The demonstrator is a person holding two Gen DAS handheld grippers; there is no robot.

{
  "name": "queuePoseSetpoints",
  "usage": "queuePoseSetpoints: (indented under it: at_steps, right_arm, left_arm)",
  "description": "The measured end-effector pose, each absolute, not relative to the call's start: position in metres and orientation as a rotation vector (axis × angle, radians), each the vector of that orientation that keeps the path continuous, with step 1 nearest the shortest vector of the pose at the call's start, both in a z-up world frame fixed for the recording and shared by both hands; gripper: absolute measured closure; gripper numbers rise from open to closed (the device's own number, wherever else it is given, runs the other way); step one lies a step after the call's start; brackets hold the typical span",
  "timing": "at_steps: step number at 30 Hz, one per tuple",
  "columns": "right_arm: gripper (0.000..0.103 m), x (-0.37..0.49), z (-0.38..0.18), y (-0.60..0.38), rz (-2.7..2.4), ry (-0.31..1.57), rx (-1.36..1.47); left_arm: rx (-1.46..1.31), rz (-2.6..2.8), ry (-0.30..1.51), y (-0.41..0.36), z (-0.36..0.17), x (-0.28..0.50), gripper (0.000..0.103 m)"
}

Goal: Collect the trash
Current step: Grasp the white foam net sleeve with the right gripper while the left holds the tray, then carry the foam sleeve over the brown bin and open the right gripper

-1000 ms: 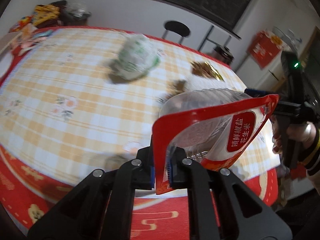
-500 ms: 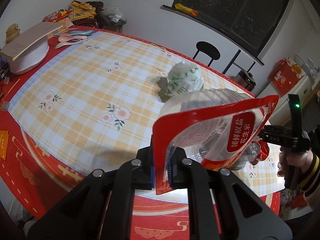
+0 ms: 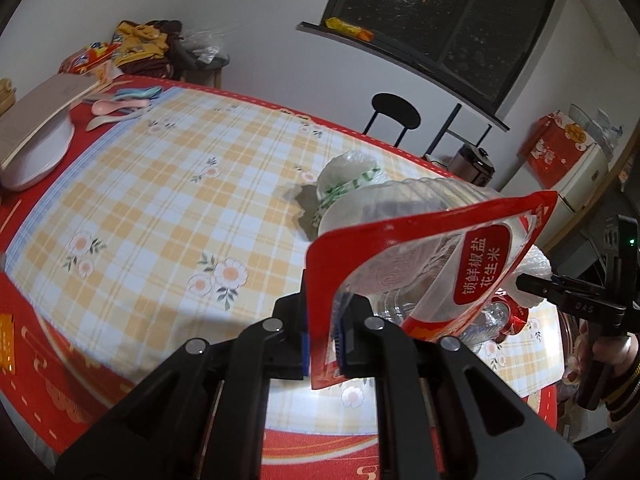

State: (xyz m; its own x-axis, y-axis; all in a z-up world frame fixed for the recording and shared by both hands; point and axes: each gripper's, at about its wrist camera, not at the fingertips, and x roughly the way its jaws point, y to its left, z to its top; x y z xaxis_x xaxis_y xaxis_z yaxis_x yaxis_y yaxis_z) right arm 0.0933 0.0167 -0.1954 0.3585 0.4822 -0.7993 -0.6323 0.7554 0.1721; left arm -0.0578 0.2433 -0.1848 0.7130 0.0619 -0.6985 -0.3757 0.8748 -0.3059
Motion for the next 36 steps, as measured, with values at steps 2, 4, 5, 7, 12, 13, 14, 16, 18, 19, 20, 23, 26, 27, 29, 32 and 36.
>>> queuePoseSetpoints:
  at_steps: [2, 4, 5, 7, 12, 13, 14, 16, 18, 19, 20, 23, 26, 27, 29, 32, 36]
  right_arm:
    - [0.060, 0.092, -0.189, 0.010, 0.699, 0.948, -0.140]
    - [0.060, 0.092, -0.183, 0.003, 0.670, 0.931, -0.118]
    - [0.060, 0.091, -0.180, 0.000, 0.654, 0.921, -0.108]
    - [0.060, 0.089, -0.174, -0.009, 0.629, 0.900, -0.075]
    - [0.060, 0.084, -0.166, -0.028, 0.576, 0.869, -0.021]
    - [0.060, 0.084, -0.166, -0.032, 0.564, 0.866, -0.011]
    - [0.060, 0.083, -0.164, -0.037, 0.547, 0.862, -0.002]
    - [0.060, 0.082, -0.164, -0.045, 0.525, 0.856, 0.005]
    - [0.060, 0.080, -0.162, -0.055, 0.503, 0.847, 0.011]
    - [0.060, 0.079, -0.161, -0.061, 0.491, 0.842, 0.012]
    - [0.060, 0.078, -0.160, -0.065, 0.483, 0.840, 0.014]
    - [0.060, 0.078, -0.159, -0.089, 0.449, 0.830, 0.041]
    - [0.060, 0.080, -0.158, -0.110, 0.424, 0.824, 0.067]
    - [0.060, 0.082, -0.159, -0.120, 0.416, 0.823, 0.078]
    - [0.060, 0.088, -0.160, -0.138, 0.407, 0.821, 0.093]
    - [0.060, 0.097, -0.162, -0.162, 0.411, 0.815, 0.104]
    - [0.060, 0.114, -0.165, -0.200, 0.412, 0.818, 0.136]
  left_arm:
    - [-0.439, 0.230, 0.743, 0.243, -0.181, -0.053, 0.090]
    - [-0.429, 0.209, 0.745, 0.242, -0.179, -0.047, 0.090]
    - [-0.421, 0.195, 0.748, 0.241, -0.178, -0.044, 0.090]
    - [-0.406, 0.176, 0.752, 0.239, -0.176, -0.039, 0.090]
    - [-0.381, 0.130, 0.761, 0.234, -0.171, -0.029, 0.090]
    - [-0.377, 0.120, 0.762, 0.232, -0.169, -0.027, 0.090]
    - [-0.370, 0.110, 0.763, 0.230, -0.168, -0.024, 0.090]
    - [-0.360, 0.096, 0.762, 0.226, -0.165, -0.020, 0.090]
    - [-0.356, 0.078, 0.756, 0.220, -0.162, -0.015, 0.090]
    - [-0.357, 0.072, 0.754, 0.217, -0.161, -0.013, 0.090]
    - [-0.358, 0.064, 0.753, 0.214, -0.160, -0.010, 0.090]
    - [-0.341, 0.032, 0.761, 0.196, -0.157, 0.001, 0.090]
    - [-0.318, 0.007, 0.767, 0.176, -0.154, 0.011, 0.090]
    - [-0.312, 0.003, 0.767, 0.171, -0.153, 0.014, 0.090]
    - [-0.298, -0.003, 0.766, 0.158, -0.150, 0.021, 0.090]
    - [-0.279, 0.003, 0.760, 0.135, -0.145, 0.032, 0.090]
    - [-0.262, 0.029, 0.760, 0.099, -0.136, 0.049, 0.090]
